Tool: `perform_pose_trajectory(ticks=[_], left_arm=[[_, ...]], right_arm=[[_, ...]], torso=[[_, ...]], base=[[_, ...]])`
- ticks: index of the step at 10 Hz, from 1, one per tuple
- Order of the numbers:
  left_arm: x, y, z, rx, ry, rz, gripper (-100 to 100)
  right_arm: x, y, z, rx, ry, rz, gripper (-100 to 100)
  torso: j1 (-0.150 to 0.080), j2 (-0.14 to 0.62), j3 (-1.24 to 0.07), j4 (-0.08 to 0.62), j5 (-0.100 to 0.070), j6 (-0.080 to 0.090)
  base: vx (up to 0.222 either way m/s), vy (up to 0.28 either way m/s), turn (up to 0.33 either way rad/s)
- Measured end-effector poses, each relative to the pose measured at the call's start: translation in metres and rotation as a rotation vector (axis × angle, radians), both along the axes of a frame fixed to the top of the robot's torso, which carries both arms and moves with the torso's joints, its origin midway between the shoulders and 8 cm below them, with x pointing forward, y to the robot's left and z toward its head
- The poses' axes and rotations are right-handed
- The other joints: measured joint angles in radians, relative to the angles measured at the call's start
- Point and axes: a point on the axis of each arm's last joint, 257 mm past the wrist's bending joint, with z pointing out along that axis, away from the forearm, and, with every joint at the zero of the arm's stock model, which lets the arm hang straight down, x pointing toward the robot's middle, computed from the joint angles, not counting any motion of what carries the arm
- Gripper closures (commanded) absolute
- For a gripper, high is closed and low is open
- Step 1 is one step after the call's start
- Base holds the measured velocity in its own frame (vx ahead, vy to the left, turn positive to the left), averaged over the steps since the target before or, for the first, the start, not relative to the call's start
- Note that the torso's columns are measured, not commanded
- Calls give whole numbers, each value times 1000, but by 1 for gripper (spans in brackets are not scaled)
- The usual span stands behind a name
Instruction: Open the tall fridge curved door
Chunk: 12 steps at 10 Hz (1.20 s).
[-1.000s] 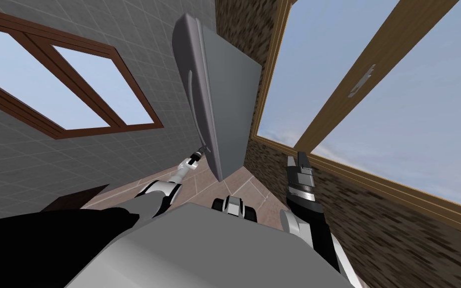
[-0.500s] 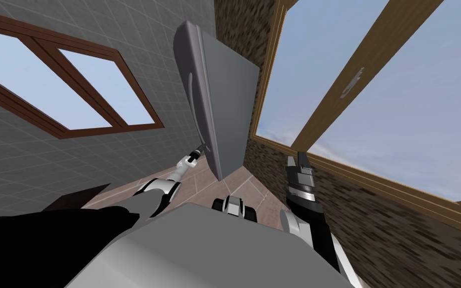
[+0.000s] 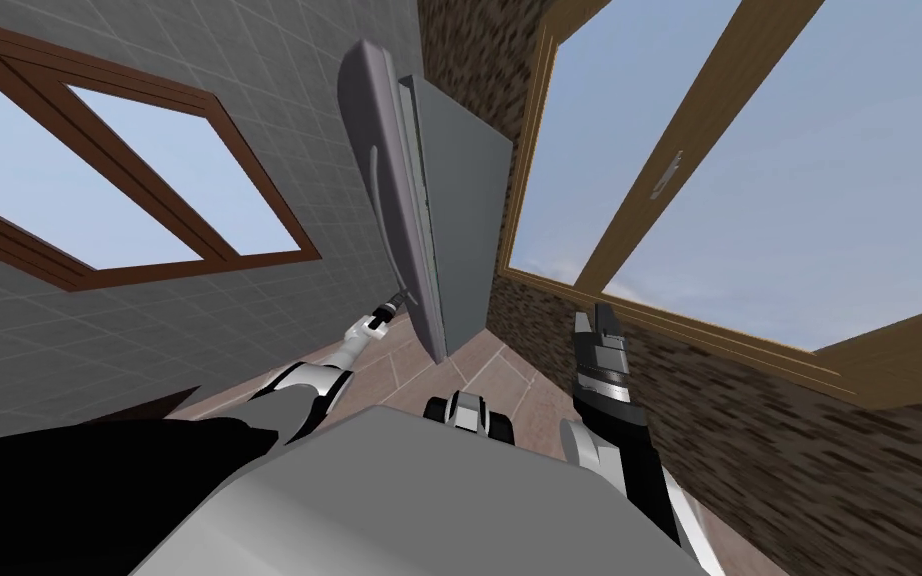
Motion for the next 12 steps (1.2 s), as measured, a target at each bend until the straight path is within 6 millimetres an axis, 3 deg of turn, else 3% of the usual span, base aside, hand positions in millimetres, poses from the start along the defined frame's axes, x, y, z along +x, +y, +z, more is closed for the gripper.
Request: perform_pose_trajectory(ticks=[5, 9, 12], left_arm=[[-24, 23, -1, 3, -1, -8, 100], [-49, 38, -4, -1, 7, -30, 100], [-68, 51, 5, 3, 3, -36, 100]], right_arm=[[0, 0, 0, 0, 0, 0, 0], [0, 0, 0, 0, 0, 0, 0], [0, 0, 0, 0, 0, 0, 0]], torso=[[-10, -10, -6, -1, -5, 5], [5, -6, -4, 2, -2, 5], [-11, -4, -2, 0, -4, 6]], base=[[-118, 181, -116], [-165, 260, -214], [-166, 220, -171]])
